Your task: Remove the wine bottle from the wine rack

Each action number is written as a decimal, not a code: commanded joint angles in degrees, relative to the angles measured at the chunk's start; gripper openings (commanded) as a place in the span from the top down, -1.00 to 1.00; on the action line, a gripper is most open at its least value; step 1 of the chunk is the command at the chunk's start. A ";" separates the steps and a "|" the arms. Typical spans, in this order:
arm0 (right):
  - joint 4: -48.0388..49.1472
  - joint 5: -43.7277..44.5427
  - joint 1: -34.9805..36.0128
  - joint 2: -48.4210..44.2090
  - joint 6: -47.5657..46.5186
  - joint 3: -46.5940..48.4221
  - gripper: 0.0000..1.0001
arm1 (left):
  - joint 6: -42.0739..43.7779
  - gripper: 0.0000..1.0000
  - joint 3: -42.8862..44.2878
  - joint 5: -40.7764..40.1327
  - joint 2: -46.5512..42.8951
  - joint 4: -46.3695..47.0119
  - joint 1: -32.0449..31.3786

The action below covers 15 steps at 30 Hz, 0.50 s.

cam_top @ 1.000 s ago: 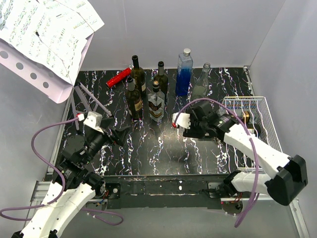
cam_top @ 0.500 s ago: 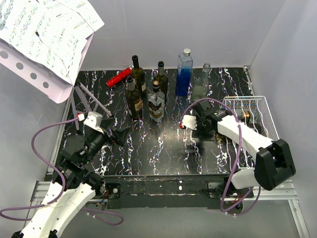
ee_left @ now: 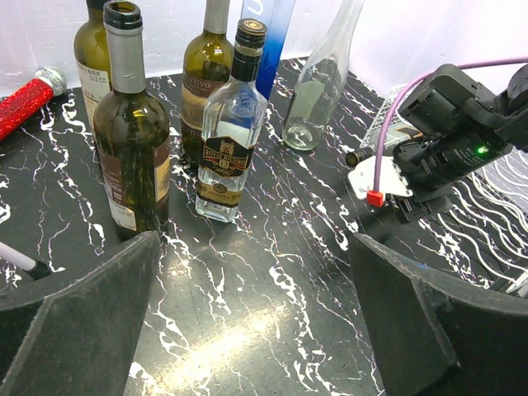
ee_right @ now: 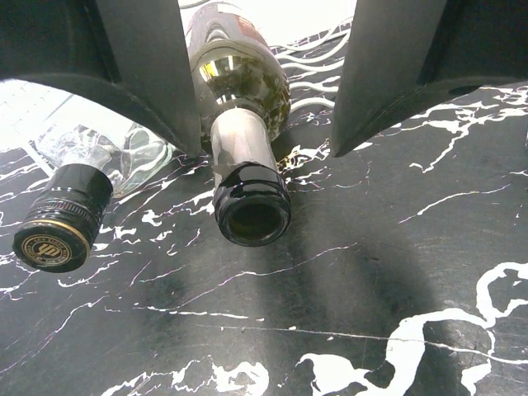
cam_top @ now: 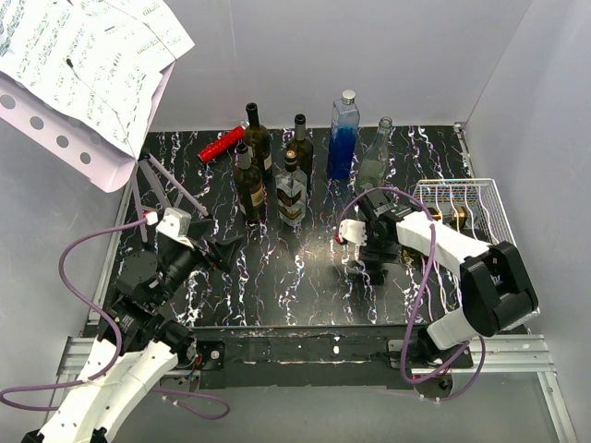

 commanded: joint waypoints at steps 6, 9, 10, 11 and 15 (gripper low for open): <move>4.51 2.02 -0.95 3.24 -0.24 -1.53 -0.40 | 0.63 -0.96 0.40 0.62 -0.53 0.09 -0.26; 6.71 2.02 -1.04 5.27 0.64 -2.76 -0.39 | 0.63 -0.96 0.40 0.62 -0.62 0.01 -0.26; 7.33 2.36 -1.13 5.88 0.73 -3.28 -0.38 | 0.63 -0.96 0.32 0.62 -0.71 0.09 -0.26; 8.03 2.72 -1.21 6.50 0.90 -3.72 -0.37 | 0.63 -0.96 0.40 0.62 -0.80 0.01 -0.26; 9.62 2.98 -1.92 8.08 1.52 -4.25 -0.35 | 0.54 -0.96 0.40 0.45 -1.24 0.18 -0.34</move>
